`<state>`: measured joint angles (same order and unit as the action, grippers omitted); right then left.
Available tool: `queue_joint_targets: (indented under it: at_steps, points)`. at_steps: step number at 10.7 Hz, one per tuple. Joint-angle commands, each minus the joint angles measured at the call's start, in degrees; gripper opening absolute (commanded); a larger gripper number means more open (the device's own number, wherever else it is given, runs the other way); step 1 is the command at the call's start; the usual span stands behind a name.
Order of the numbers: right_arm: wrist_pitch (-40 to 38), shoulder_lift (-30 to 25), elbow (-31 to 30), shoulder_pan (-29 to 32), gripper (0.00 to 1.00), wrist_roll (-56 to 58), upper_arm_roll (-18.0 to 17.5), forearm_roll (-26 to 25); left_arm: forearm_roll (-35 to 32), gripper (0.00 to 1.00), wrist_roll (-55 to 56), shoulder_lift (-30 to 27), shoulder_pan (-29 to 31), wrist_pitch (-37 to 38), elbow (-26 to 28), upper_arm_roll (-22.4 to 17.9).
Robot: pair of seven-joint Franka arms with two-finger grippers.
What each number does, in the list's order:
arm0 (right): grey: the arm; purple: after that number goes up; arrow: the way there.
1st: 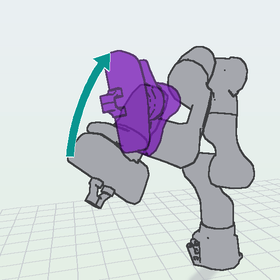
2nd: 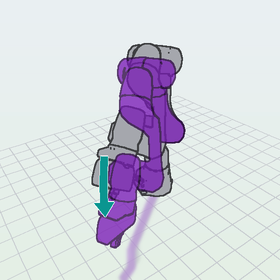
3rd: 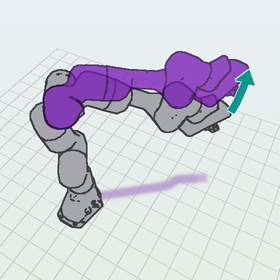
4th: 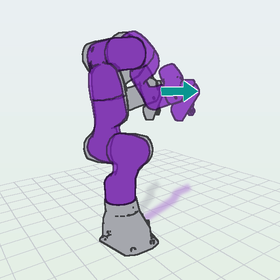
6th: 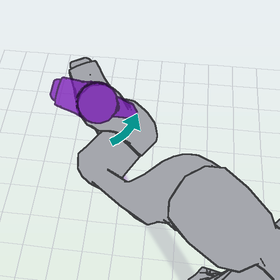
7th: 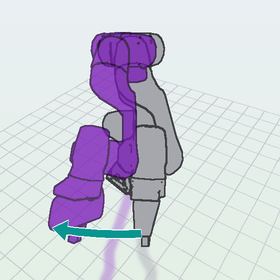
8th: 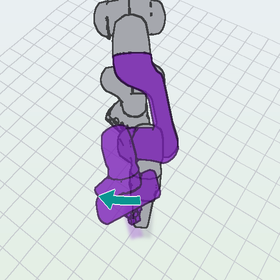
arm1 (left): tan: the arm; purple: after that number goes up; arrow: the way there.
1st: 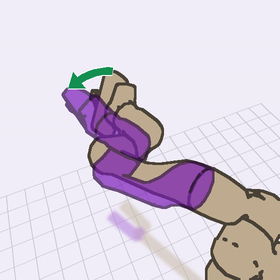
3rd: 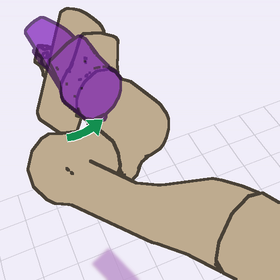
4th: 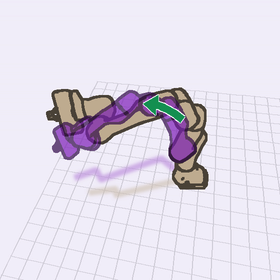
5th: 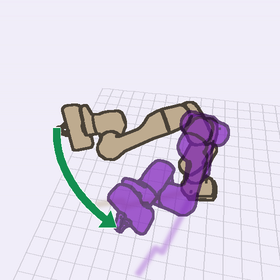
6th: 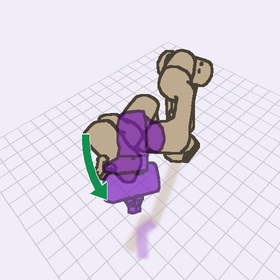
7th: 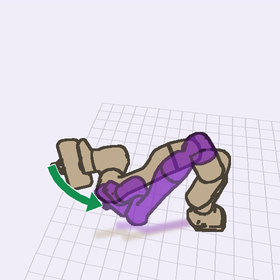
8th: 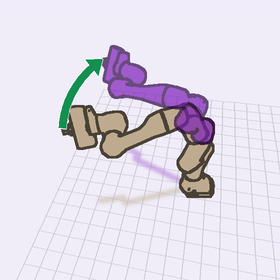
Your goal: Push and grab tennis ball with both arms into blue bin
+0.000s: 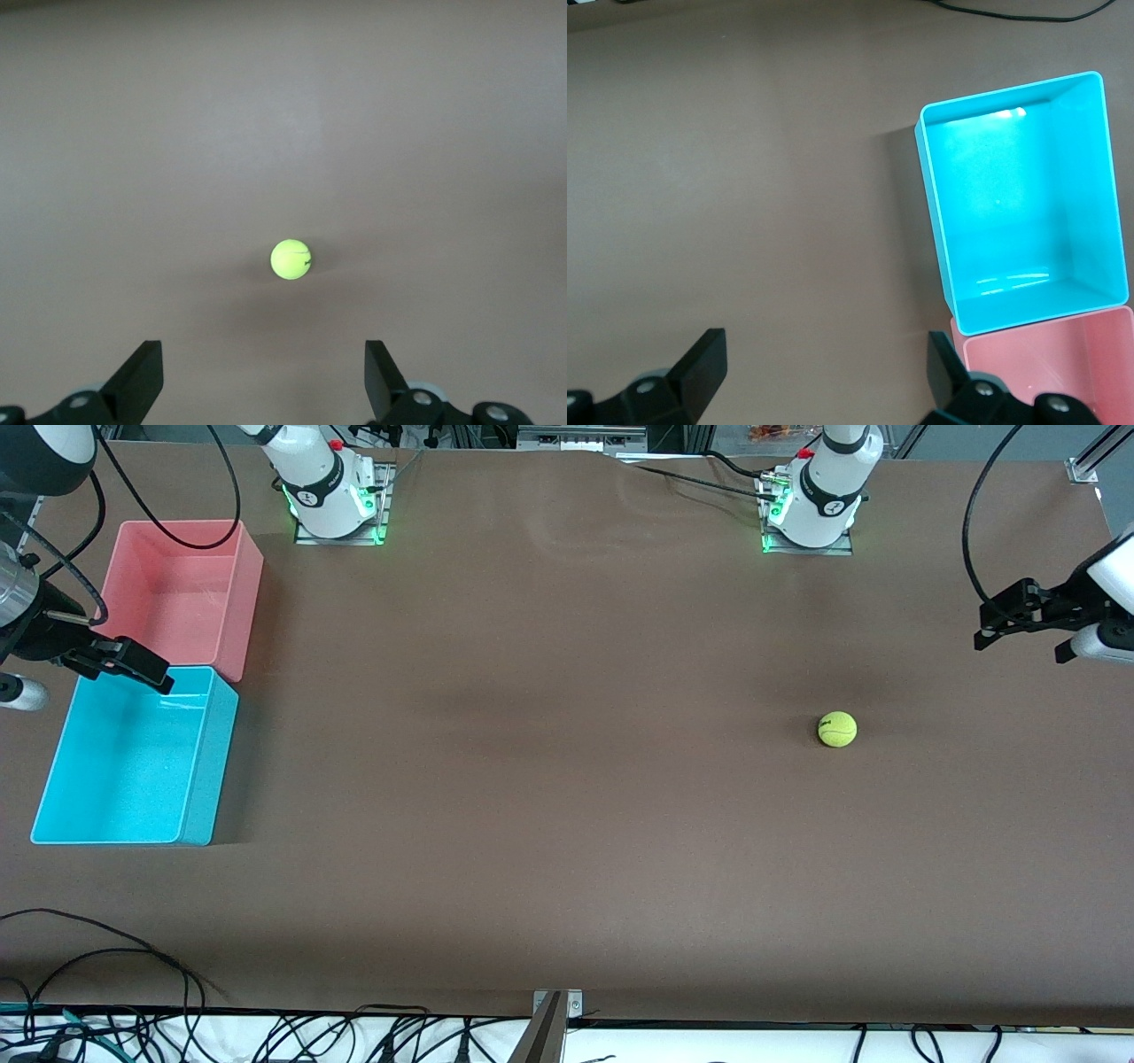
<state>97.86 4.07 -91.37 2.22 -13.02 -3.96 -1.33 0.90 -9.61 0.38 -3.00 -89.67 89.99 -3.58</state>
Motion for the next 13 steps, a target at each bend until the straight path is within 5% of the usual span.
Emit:
queue_joint_targets:
  at_steps: [1,13]
  points:
    - [-1.0,0.3,1.1,0.4,1.0,0.7,-0.3,-0.5,-1.5,1.0,3.7,0.6,1.2,1.3,-1.9,2.7]
    - [-0.9,0.7,1.1,0.4,1.0,0.6,-0.3,-0.4,-0.7,1.0,4.1,1.4,0.5,1.3,-3.4,2.5]
